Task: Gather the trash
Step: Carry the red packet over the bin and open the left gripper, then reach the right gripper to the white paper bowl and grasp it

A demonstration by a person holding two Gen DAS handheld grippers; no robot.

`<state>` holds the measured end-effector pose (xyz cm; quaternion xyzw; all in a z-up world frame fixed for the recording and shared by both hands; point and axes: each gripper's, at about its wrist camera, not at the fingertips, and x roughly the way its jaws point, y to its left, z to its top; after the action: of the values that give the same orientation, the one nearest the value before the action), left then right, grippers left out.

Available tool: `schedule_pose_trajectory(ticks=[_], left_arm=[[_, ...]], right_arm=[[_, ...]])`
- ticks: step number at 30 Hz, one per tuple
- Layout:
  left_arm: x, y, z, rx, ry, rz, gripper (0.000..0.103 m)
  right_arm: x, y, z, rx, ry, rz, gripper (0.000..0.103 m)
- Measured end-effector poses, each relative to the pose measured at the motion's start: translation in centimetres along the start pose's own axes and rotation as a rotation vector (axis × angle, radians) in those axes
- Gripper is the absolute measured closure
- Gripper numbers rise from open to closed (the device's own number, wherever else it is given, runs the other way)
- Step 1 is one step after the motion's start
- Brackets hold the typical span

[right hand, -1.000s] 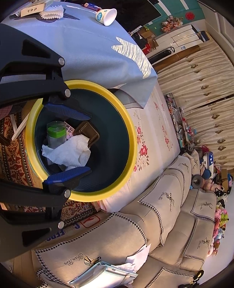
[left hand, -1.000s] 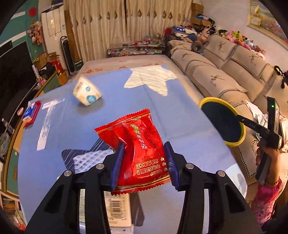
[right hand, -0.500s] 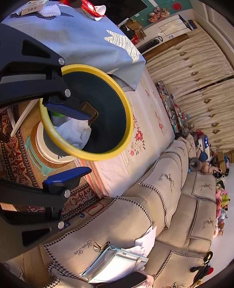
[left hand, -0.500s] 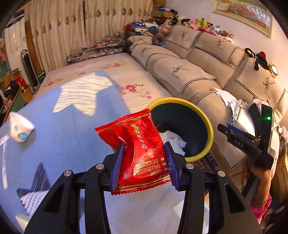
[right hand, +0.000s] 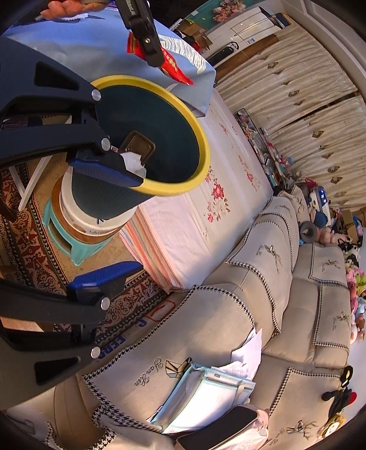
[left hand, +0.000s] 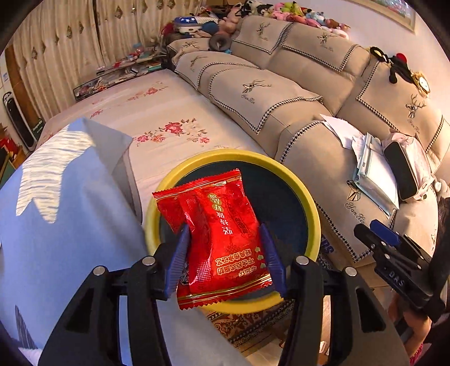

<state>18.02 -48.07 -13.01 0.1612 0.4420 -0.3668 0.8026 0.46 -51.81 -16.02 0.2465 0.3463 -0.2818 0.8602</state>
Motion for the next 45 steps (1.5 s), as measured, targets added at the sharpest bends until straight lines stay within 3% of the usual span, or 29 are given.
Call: schedule_pose_trajectory(ticks=[4, 6, 7, 13, 20, 27, 35, 42, 45], left_arm=[[2.1, -1.4, 0.8, 0.02, 0.021, 0.005, 0.042], [2.5, -1.5, 0.9, 0.017, 0.019, 0.008, 0.014], [2.6, -1.6, 1.0, 0.016, 0.013, 0.014, 0.012], [0.4, -0.1, 0.8, -0.043, -0.009, 0.036, 0.011], [-9.4, 4.2, -2.8, -0.157, -0.157, 0.063, 0.005], [-19.3, 9.3, -8.5, -0.238, -0.303, 0.159, 0.005], [-27.0, 17.1, -17.5, -0.393, -0.358, 0.341, 0.005], [-31.0, 22.5, -24.2, -0.534, -0.389, 0.471, 0.005], [-32.0, 24.7, -26.5, -0.577, -0.399, 0.484, 0.005]], right_arm=[[0.0, -0.8, -0.1, 0.014, 0.003, -0.005, 0.05], [-0.1, -1.0, -0.2, 0.018, 0.002, -0.005, 0.05], [-0.2, -1.0, -0.3, 0.019, 0.002, -0.005, 0.05], [-0.7, -1.2, -0.4, 0.025, -0.005, -0.005, 0.049], [-0.6, 0.7, -1.2, -0.008, 0.015, 0.024, 0.047], [-0.4, 5.4, -2.2, -0.098, 0.039, 0.067, 0.047], [-1.0, 14.2, -4.0, -0.269, 0.071, 0.19, 0.047], [-3.1, 26.1, -4.6, -0.502, 0.085, 0.404, 0.044], [-4.4, 31.9, -4.9, -0.63, 0.065, 0.474, 0.042]])
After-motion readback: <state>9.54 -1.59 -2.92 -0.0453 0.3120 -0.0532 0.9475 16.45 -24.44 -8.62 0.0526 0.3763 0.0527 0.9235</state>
